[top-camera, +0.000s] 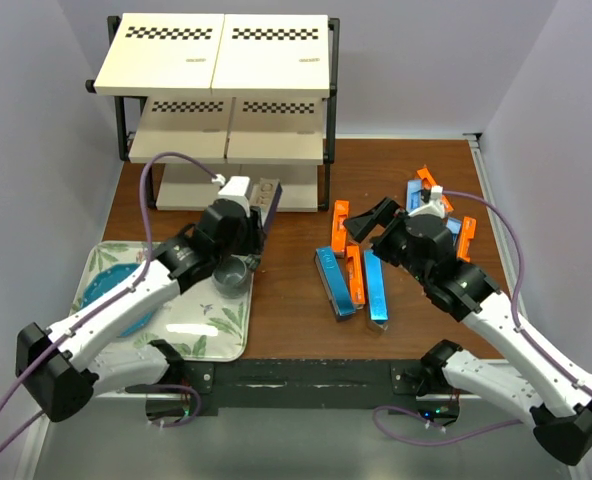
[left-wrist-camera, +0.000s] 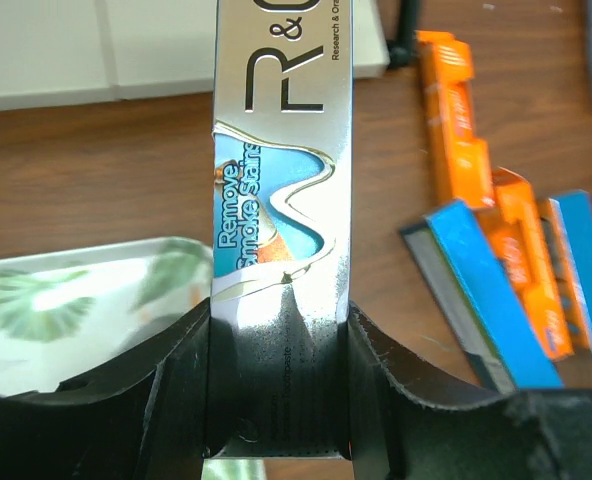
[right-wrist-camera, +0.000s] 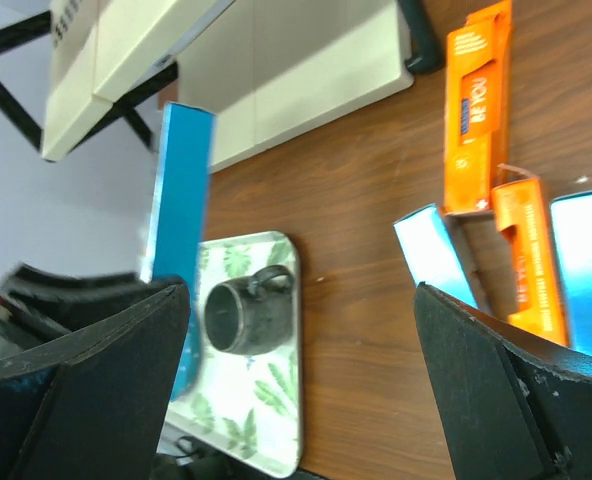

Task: Place and organize the toothpastes onto the shelf

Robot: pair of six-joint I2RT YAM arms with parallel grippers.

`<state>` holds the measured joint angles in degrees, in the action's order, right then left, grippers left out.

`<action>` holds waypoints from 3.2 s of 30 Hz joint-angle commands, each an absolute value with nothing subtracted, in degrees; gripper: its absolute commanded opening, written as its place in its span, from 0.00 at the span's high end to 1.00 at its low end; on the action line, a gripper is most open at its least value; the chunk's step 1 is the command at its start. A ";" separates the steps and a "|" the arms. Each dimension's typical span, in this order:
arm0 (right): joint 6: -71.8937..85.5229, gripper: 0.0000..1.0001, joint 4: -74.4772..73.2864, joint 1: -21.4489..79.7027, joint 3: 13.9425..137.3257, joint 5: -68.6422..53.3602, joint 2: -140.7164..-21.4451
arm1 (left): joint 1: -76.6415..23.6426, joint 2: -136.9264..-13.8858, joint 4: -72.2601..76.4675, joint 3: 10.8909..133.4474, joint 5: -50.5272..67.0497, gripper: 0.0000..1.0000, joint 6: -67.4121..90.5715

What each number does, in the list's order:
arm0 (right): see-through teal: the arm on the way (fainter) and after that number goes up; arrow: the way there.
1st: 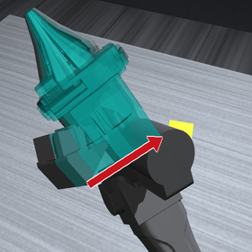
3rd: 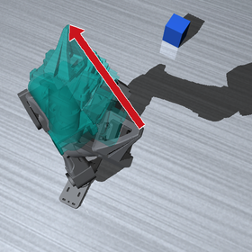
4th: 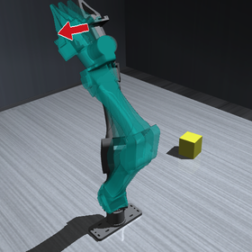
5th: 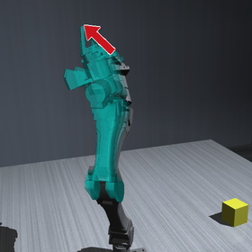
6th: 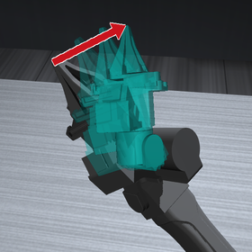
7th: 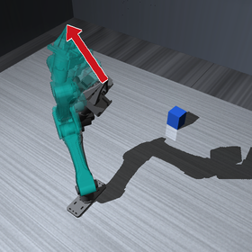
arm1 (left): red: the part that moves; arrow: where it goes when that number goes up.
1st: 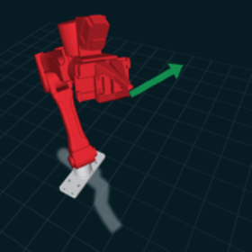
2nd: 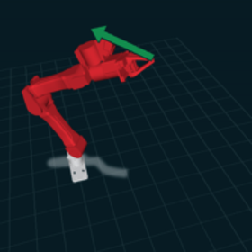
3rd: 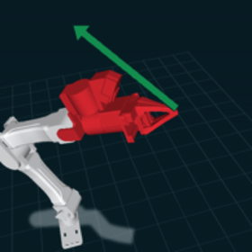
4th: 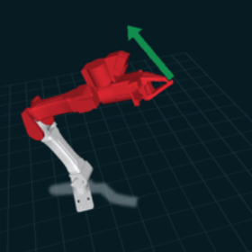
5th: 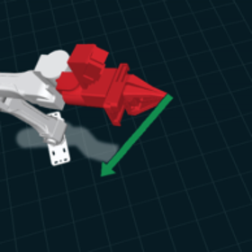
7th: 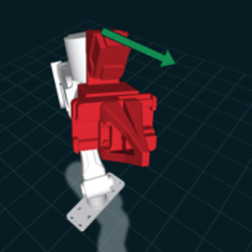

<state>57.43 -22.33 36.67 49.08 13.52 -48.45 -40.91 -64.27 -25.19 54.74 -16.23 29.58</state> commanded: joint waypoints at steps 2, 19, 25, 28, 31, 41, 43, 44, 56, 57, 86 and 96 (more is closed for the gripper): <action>48.53 0.01 -27.77 36.39 54.49 17.84 -47.20 | -32.10 -66.00 -28.04 59.68 -14.42 0.85 20.05; 30.16 0.02 -31.82 36.39 57.31 24.96 -42.02 | -4.23 -74.00 3.32 46.33 -3.17 0.88 7.04; 28.74 0.01 -30.06 36.39 54.85 26.72 -39.91 | 1.39 -79.62 11.33 45.00 1.74 0.88 3.26; 27.34 0.02 -29.45 36.39 54.67 27.51 -40.08 | 3.60 -83.49 13.79 45.88 3.34 0.88 2.20; 26.11 0.01 -29.44 36.30 55.28 28.21 -40.60 | 5.53 -87.35 15.82 46.93 5.18 0.88 1.93; 25.84 0.01 -29.53 36.39 55.20 29.44 -41.49 | 7.73 -95.45 20.56 52.12 8.17 0.83 0.88; 25.93 0.01 -29.62 36.39 55.20 29.62 -41.75 | 7.82 -96.41 21.79 52.56 8.26 0.83 0.62; 25.93 0.01 -29.71 36.30 55.28 29.62 -41.66 | 7.82 -96.85 21.97 53.17 8.35 0.82 0.62; 26.28 0.01 -30.15 36.39 55.11 30.06 -41.48 | 7.74 -101.16 22.41 54.76 9.14 0.58 1.67; 26.28 0.01 -30.06 36.39 55.02 30.06 -41.48 | 7.82 -100.99 22.59 54.49 9.05 0.55 1.76; 26.72 0.02 -30.50 36.39 52.38 28.48 -37.71 | 7.91 -76.49 22.50 35.60 0.18 0.10 33.08; 26.02 0.01 -30.41 36.30 51.59 28.48 -37.35 | 8.00 -75.40 17.93 32.87 -4.23 0.17 58.97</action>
